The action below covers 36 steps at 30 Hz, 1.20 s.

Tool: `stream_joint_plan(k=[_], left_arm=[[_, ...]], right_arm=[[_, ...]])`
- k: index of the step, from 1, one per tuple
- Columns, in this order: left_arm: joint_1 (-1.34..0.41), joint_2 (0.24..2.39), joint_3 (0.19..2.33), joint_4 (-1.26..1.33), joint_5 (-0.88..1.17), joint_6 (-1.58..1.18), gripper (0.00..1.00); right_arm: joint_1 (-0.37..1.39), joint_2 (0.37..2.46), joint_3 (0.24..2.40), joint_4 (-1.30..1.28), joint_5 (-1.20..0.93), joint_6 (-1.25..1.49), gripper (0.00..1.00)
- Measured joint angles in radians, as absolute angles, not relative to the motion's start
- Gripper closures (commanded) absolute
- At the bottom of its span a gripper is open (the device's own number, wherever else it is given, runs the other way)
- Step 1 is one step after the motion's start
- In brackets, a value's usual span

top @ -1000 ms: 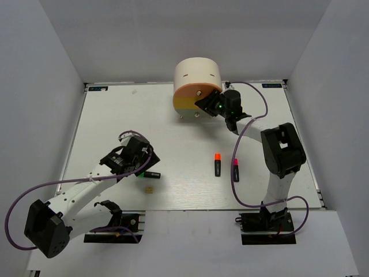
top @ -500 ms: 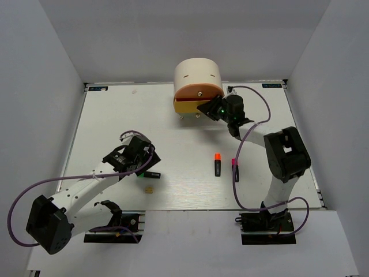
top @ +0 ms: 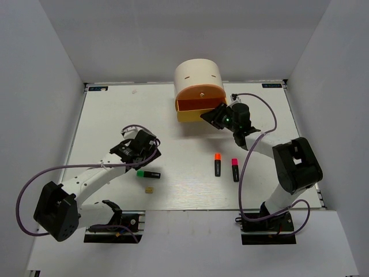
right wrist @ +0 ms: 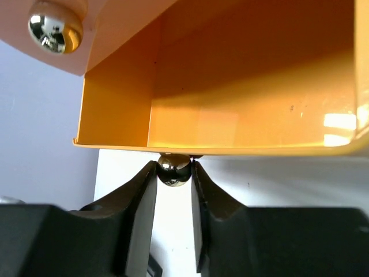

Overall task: Sort the stationery into containers
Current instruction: Open the drawer in the storage box, then pick up the stationery from the center of the board.

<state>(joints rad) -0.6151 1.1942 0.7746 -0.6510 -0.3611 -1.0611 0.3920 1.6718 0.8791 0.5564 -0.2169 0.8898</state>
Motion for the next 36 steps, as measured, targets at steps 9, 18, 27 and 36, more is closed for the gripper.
stream_joint_plan(k=[9,18,27,36], left_arm=[[-0.597,1.258,0.813,-0.658,-0.441,-1.017,0.22],[-0.583,1.369,0.847,-0.698,-0.485,-1.028,0.3],[-0.564,1.535,0.898,-0.704,-0.501,-1.033,0.36],[-0.541,1.578,0.907,-0.697,-0.509,-1.036,0.36]], right_arm=[[0.388,1.654,0.853,0.545,-0.224,0.868,0.3],[0.384,1.591,0.804,0.53,-0.238,0.852,0.29],[0.367,1.489,0.729,0.494,-0.259,0.826,0.29],[0.345,1.386,0.651,0.452,-0.269,0.797,0.29]])
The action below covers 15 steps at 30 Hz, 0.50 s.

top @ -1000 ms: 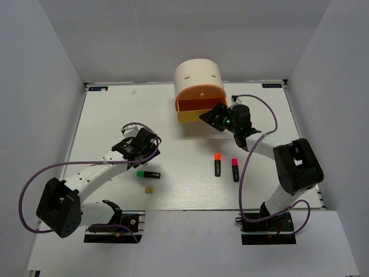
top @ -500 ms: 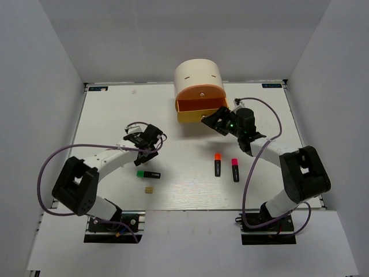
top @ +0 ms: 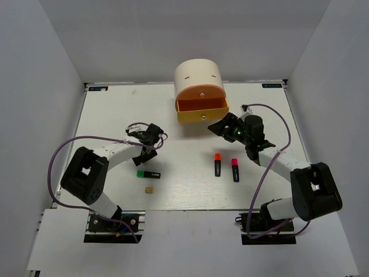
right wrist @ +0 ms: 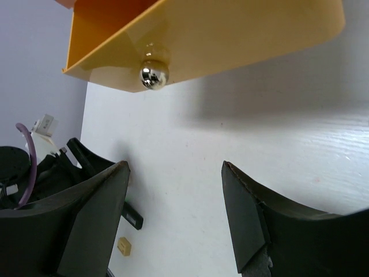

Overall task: Sort the stationery into containers
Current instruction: Pick up the stationery from the center of the board.

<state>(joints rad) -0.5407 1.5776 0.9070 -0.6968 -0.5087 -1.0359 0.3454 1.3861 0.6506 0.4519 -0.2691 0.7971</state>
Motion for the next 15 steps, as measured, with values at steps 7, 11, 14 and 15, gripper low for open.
stream_joint_plan(k=[7,11,14,15], left_arm=[[-0.521,1.6,0.888,-0.661,-0.5,-1.032,0.46],[-0.513,1.601,0.875,-0.637,-0.491,-1.029,0.52],[-0.512,1.601,0.871,-0.619,-0.485,-1.026,0.6],[-0.512,1.601,0.871,-0.614,-0.482,-1.026,0.63]], right_arm=[[0.326,1.302,0.592,0.414,-0.28,0.773,0.29],[0.315,1.257,0.565,0.395,-0.288,0.766,0.29],[0.307,1.227,0.555,0.384,-0.292,0.761,0.29],[0.305,1.219,0.554,0.383,-0.293,0.759,0.29]])
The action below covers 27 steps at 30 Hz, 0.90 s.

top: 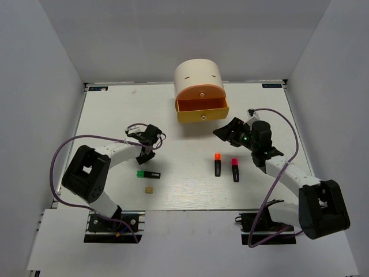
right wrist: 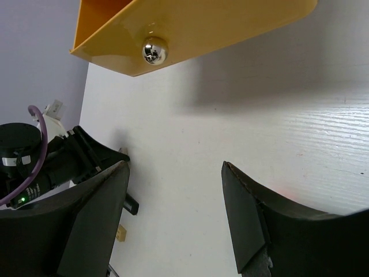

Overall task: Sort the stationery into containers
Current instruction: Pick up the stationery from the center of the board.

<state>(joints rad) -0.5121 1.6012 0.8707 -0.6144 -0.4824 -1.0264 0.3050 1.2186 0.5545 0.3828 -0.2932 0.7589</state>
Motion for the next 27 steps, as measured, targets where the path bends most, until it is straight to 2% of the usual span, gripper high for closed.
stream_joint_plan(k=[3,8,9,11,12,14,15,17,27], left_arm=[[-0.512,1.601,0.87,-0.606,-0.478,-1.02,0.74],[-0.516,1.573,0.87,-0.613,-0.473,-0.982,0.89],[-0.517,1.559,0.871,-0.615,-0.471,-0.97,0.91],[-0.519,1.517,0.88,-0.617,-0.46,-0.935,0.98],[-0.521,1.491,0.889,-0.615,-0.451,-0.914,0.99],[-0.521,1.438,0.912,-0.599,-0.43,-0.868,1.0],[-0.521,1.412,0.927,-0.588,-0.418,-0.843,1.0],[-0.524,1.357,0.958,-0.551,-0.388,-0.788,1.0],[-0.532,1.309,1.103,-0.308,-0.081,-0.519,1.0]], right_arm=[[0.3,1.198,0.553,0.375,-0.3,0.751,0.3],[0.291,1.168,0.553,0.356,-0.335,0.713,0.47],[0.289,1.161,0.553,0.353,-0.344,0.697,0.55],[0.286,1.143,0.548,0.352,-0.363,0.663,0.62],[0.284,1.134,0.544,0.35,-0.374,0.645,0.73],[0.284,1.116,0.533,0.345,-0.398,0.608,0.84],[0.283,1.108,0.529,0.342,-0.414,0.586,0.93],[0.282,1.098,0.524,0.337,-0.444,0.539,1.0],[0.282,1.065,0.521,0.289,-0.616,0.307,1.0]])
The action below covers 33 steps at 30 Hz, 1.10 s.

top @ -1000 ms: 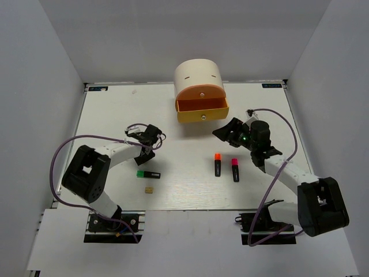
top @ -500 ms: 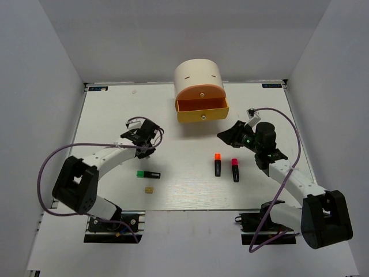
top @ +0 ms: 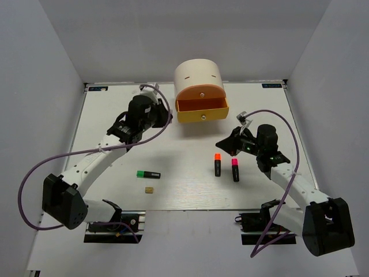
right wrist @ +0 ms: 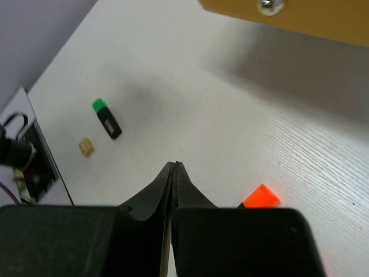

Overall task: Sort the stationery into containers
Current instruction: Place the stationery in the drawer.

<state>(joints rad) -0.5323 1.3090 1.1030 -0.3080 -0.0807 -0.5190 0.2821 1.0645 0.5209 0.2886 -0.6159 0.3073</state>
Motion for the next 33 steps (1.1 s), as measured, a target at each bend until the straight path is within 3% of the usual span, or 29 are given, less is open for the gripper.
stream_joint_plan(k=[6,12,19,28,33], left_arm=[[-0.549,1.378,1.19,-0.156,0.149,-0.343,1.0],[-0.569,1.502,1.333,-0.096,0.251,-0.16,1.0],[-0.583,1.613,1.372,-0.051,0.27,0.031,0.91],[-0.587,1.699,1.372,0.007,0.2,0.137,0.88],[-0.587,1.733,1.377,0.03,0.155,0.15,0.74]], right_arm=[[0.282,1.044,0.521,0.244,-0.741,0.131,0.97],[0.282,1.017,0.521,0.208,-0.785,0.01,0.96],[0.282,1.006,0.521,0.182,-0.79,-0.06,0.96],[0.282,0.995,0.521,0.174,-0.789,-0.094,0.93],[0.282,0.995,0.521,0.174,-0.788,-0.107,0.84]])
